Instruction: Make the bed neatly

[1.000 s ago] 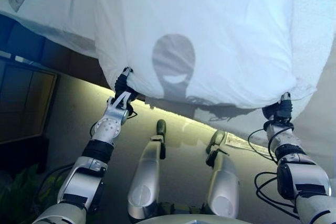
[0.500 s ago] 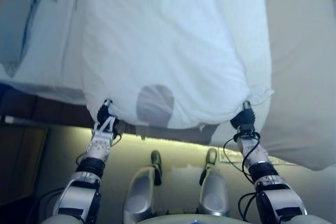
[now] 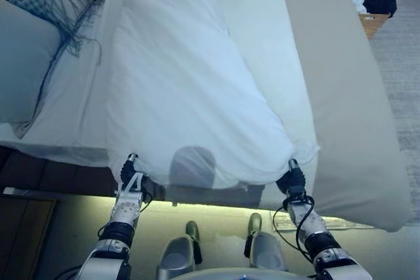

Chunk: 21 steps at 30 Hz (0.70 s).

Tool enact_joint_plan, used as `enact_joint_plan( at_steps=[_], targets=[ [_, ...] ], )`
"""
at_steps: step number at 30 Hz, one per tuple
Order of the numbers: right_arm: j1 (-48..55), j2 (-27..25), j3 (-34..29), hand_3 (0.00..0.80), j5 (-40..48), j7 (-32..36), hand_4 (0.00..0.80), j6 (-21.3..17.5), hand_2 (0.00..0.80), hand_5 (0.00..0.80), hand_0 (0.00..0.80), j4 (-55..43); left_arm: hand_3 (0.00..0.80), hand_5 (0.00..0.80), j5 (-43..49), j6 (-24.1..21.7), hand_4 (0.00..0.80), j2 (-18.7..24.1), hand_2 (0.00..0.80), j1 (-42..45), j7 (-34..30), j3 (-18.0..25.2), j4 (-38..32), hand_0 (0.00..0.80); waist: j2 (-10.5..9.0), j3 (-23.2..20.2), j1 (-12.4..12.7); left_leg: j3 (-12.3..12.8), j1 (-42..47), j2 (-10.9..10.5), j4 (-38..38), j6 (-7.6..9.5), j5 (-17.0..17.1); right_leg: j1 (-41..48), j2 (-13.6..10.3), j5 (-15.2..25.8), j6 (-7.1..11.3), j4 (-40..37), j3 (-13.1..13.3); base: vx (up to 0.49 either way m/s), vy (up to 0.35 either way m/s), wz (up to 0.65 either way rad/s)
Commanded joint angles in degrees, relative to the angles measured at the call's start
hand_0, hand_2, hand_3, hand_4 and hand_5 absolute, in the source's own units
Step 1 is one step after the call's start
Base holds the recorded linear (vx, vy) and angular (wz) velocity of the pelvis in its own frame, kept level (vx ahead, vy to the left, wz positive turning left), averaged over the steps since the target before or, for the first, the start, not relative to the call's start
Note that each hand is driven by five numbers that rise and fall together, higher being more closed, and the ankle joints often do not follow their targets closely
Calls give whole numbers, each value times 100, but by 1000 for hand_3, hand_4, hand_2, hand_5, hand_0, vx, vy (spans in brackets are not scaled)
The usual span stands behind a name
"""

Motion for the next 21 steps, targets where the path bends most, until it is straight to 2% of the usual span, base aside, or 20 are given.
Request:
enact_joint_plan(
  at_steps=[1,4,7,8,9,11,13,14,15,16,17,18,19,21],
  targets=[
    [466,-304,-93,800,77,75,800,-29,800,800,800,-404,800,800,149,-2,800,-161,800,141,-396,261,-132,800,98,-192,-121,-537,-133,696,154,-508,1118,286,358,11,-45,148,56,235,268,-4],
    [533,-391,-239,800,-103,-122,800,112,800,800,800,-573,800,800,169,84,800,-341,800,387,-493,378,-85,800,298,-325,-111,-866,126,1327,-541,-787,1821,386,230,-228,-20,286,203,223,492,2],
    [509,-455,-328,800,-329,-239,800,184,800,800,800,-639,800,800,128,106,800,-514,800,600,-584,424,-5,800,518,-468,-187,-938,494,1613,-1015,-918,2050,260,-49,-426,55,606,352,187,635,-8],
    [499,-480,-370,800,-449,-229,800,206,800,800,800,-616,800,800,98,154,800,-547,800,693,-664,463,44,800,593,-534,-225,-993,613,1789,-1164,-1014,2196,193,-217,-464,127,731,466,186,671,-28],
    [493,-493,-400,800,-501,-230,800,214,800,800,800,-602,800,800,111,204,800,-566,800,735,-712,498,61,800,631,-556,-240,-978,674,1820,-1231,-1058,2228,166,-344,-491,191,817,540,220,729,-27],
    [486,-537,-473,800,-624,-257,800,249,800,800,800,-565,800,800,110,312,800,-598,800,819,-811,549,102,800,753,-598,-248,-1008,777,1751,-1364,-1133,2108,211,-708,-498,437,897,738,217,612,-13],
    [508,-557,-552,800,-641,-252,800,212,800,800,800,-498,800,800,177,490,800,-601,800,802,-742,553,31,800,827,-613,-255,-889,749,1607,-1216,-1162,1822,311,-1042,-475,669,903,856,182,531,-12],
    [542,-540,-619,800,-573,-200,800,184,800,800,800,-426,800,800,298,598,800,-599,800,767,-711,526,20,800,797,-627,-253,-791,695,1481,-1022,-1141,1525,403,-1242,-384,809,829,890,145,410,-2],
    [564,-514,-658,800,-509,-169,800,130,800,800,800,-360,800,800,424,667,800,-574,800,702,-674,471,44,800,726,-655,-246,-638,654,1350,-813,-1084,1233,531,-1459,-219,930,684,806,159,302,3],
    [642,-441,-679,800,-381,-127,800,79,800,800,800,-366,800,800,593,700,800,-515,800,607,-587,366,87,800,602,-706,-193,-665,551,1148,-504,-1033,941,694,-1670,176,983,354,755,131,201,9],
    [690,-400,-688,800,-326,-109,800,79,800,800,800,-401,800,800,598,709,800,-478,800,565,-530,303,97,800,538,-724,-169,-778,474,1004,-332,-1002,797,757,-1741,419,983,150,785,89,129,13],
    [730,-329,-700,800,-280,-122,800,29,800,800,800,-453,800,800,591,752,800,-429,800,503,-519,255,105,800,459,-730,-142,-789,368,867,-137,-946,667,810,-1885,750,983,-95,779,32,122,19],
    [711,-231,-660,800,-223,-114,800,32,800,800,800,-481,800,800,626,754,800,-334,800,433,-471,250,91,800,388,-726,-100,-786,379,718,-139,-809,519,754,-2057,1128,983,-216,693,-2,136,12],
    [667,-91,-570,800,-219,-159,800,90,800,800,800,-569,800,800,656,710,800,-181,800,401,-362,279,-1,800,313,-711,-61,-668,436,541,-172,-646,384,570,-2154,1478,983,-165,628,-42,201,-12]
  ],
)
